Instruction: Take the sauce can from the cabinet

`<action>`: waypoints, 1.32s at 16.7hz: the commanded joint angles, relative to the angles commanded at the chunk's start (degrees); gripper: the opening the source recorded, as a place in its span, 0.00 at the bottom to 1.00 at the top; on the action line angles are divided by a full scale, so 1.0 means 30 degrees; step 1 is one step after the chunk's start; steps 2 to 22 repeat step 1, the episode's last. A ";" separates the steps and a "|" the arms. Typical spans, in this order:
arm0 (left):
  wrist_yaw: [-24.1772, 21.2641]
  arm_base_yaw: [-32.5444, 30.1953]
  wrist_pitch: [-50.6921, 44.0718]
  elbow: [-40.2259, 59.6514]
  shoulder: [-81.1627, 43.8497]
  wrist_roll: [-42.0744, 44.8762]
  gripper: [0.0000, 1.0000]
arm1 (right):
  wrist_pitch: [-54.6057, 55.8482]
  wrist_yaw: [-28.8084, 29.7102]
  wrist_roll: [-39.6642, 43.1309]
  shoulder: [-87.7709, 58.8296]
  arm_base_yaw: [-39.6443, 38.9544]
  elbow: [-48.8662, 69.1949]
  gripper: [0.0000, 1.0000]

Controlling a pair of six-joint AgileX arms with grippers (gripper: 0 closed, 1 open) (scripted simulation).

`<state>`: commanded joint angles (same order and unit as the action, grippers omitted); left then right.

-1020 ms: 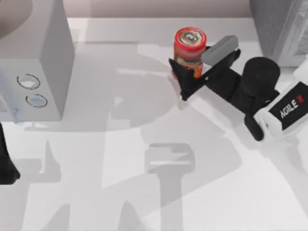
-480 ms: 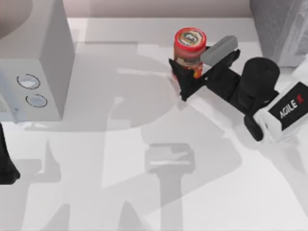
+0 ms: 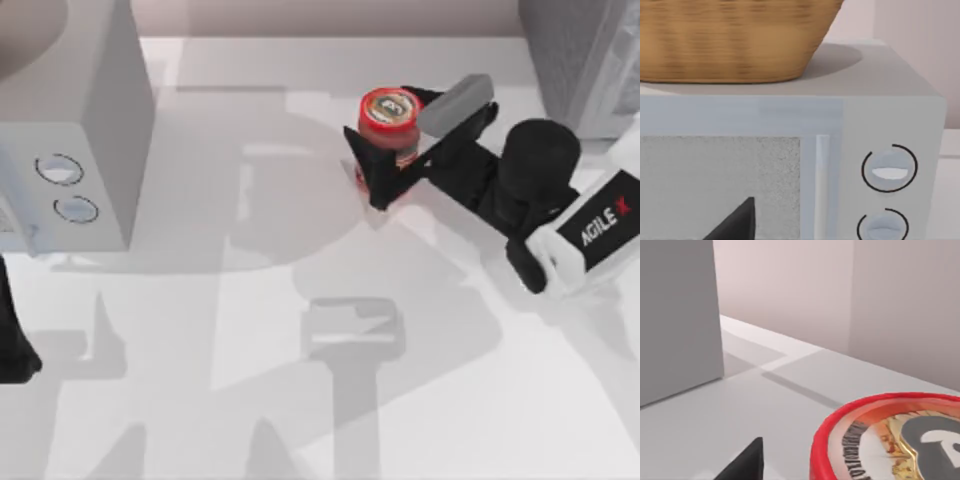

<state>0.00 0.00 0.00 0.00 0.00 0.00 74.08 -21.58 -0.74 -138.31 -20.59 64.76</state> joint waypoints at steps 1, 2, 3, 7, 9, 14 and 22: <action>0.0000 0.0000 0.0000 0.0000 0.0000 0.0000 1.00 | 0.0000 0.0000 0.0000 0.0000 0.0000 0.0000 1.00; 0.0000 0.0000 0.0000 0.0000 0.0000 0.0000 1.00 | 0.0000 0.0000 0.0000 0.0000 0.0000 0.0000 1.00; 0.0000 0.0000 0.0000 0.0000 0.0000 0.0000 1.00 | 0.0000 0.0000 0.0000 0.0000 0.0000 0.0000 1.00; 0.0000 0.0000 0.0000 0.0000 0.0000 0.0000 1.00 | 0.0000 0.0000 0.0000 0.0000 0.0000 0.0000 1.00; 0.0000 0.0000 0.0000 0.0000 0.0000 0.0000 1.00 | 0.0000 0.0000 0.0000 0.0000 0.0000 0.0000 1.00; 0.0000 0.0000 0.0000 0.0000 0.0000 0.0000 1.00 | 0.0000 0.0000 0.0000 0.0000 0.0000 0.0000 1.00; 0.0000 0.0000 0.0000 0.0000 0.0000 0.0000 1.00 | 0.0000 0.0000 0.0000 0.0000 0.0000 0.0000 1.00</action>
